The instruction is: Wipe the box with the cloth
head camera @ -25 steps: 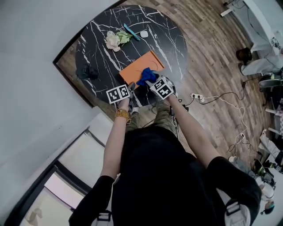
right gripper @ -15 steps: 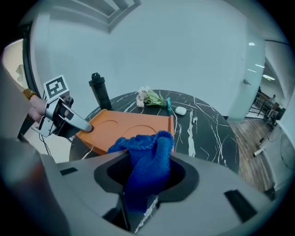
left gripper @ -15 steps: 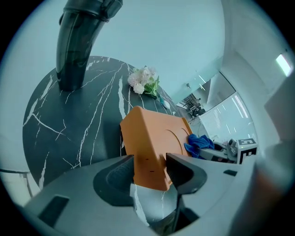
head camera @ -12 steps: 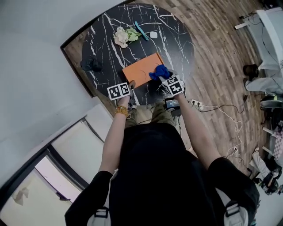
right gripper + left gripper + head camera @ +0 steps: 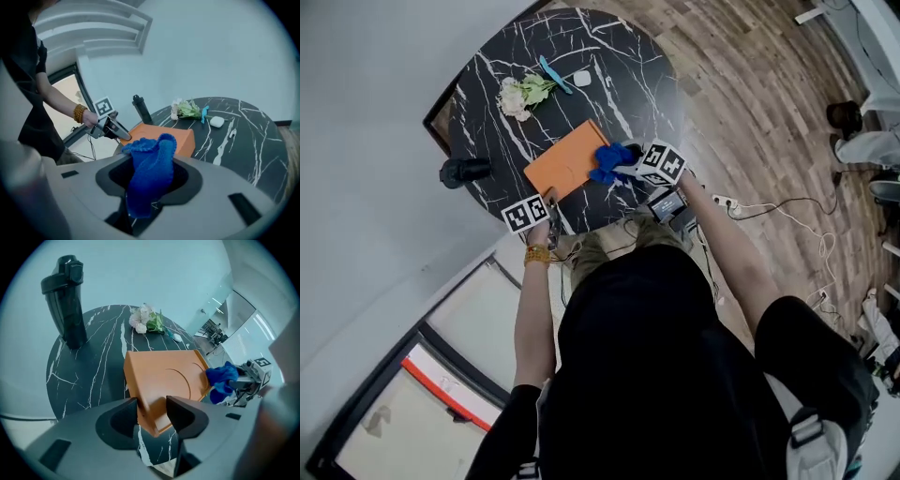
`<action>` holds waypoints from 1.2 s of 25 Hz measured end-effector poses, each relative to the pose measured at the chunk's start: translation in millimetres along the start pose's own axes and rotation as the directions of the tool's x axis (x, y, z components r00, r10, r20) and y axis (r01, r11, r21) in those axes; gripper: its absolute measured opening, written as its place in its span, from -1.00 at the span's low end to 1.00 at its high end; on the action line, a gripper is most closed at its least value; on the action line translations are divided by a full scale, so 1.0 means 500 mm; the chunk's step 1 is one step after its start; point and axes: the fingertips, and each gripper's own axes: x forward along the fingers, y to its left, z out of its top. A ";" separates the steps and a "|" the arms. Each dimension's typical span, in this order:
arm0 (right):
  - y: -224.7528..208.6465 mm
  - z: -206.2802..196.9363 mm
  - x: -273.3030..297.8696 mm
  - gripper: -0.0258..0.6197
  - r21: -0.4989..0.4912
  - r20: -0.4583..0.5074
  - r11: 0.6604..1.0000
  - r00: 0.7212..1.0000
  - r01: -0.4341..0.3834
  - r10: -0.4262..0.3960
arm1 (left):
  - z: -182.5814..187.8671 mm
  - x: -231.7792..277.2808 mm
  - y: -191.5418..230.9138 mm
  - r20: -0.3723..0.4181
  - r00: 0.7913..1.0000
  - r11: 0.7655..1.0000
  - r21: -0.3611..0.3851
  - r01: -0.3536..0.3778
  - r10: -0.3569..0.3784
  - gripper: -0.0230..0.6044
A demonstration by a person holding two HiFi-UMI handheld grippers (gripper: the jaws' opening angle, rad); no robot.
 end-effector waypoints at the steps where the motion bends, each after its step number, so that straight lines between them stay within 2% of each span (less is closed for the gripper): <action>1: -0.024 0.011 -0.024 -0.47 -0.016 0.029 1.000 1.000 -0.001 0.002 | 0.001 0.001 -0.002 -0.007 1.000 1.000 -0.011 -0.015 0.015 -0.33; 3: -0.099 0.027 -0.068 -0.47 -0.036 0.059 0.998 0.997 0.052 -0.050 | 0.002 -0.002 -0.007 -0.016 0.999 0.999 -0.006 -0.045 0.045 -0.32; 5: -0.169 0.028 -0.080 -0.47 -0.096 0.019 0.991 0.995 0.096 -0.095 | 0.001 -0.005 -0.012 -0.013 0.997 0.998 0.000 -0.071 0.071 -0.32; 8: -0.221 0.032 -0.023 -0.47 -0.192 -0.056 0.981 0.997 0.039 -0.051 | 0.001 -0.006 -0.009 0.003 0.994 0.994 -0.021 -0.110 0.110 -0.34; 12: -0.238 0.060 0.065 -0.47 -0.178 -0.071 0.982 0.996 -0.062 0.050 | 0.000 -0.003 -0.010 0.006 0.990 0.987 -0.076 -0.141 0.142 -0.37; 15: -0.256 0.060 0.098 -0.47 -0.145 -0.076 0.987 0.995 -0.074 0.063 | 0.002 -0.002 -0.011 -0.017 0.988 0.985 -0.081 -0.154 0.153 -0.37; 17: -0.257 0.054 0.103 -0.48 -0.139 -0.074 0.986 0.994 -0.088 0.078 | 0.002 -0.002 -0.010 -0.032 0.988 0.987 -0.059 -0.151 0.150 -0.36; 21: -0.223 0.022 0.099 -0.50 -0.204 -0.115 0.968 0.985 -0.146 0.125 | 0.008 -0.002 -0.004 -0.065 0.989 0.991 -0.006 -0.133 0.132 -0.34; 24: -0.190 -0.021 0.084 -0.50 -0.247 -0.147 0.954 0.980 -0.170 0.137 | 0.004 0.007 -0.005 -0.097 0.990 0.994 -0.001 -0.106 0.106 -0.33; 27: -0.153 -0.056 0.064 -0.51 -0.252 -0.157 0.951 0.978 -0.177 0.140 | -0.001 0.007 -0.007 -0.124 0.989 0.997 -0.004 -0.079 0.078 -0.33; 30: -0.128 -0.075 0.049 -0.51 -0.265 -0.146 0.953 0.983 -0.146 0.110 | 0.003 0.005 -0.005 -0.131 0.989 0.998 -0.005 -0.065 0.064 -0.33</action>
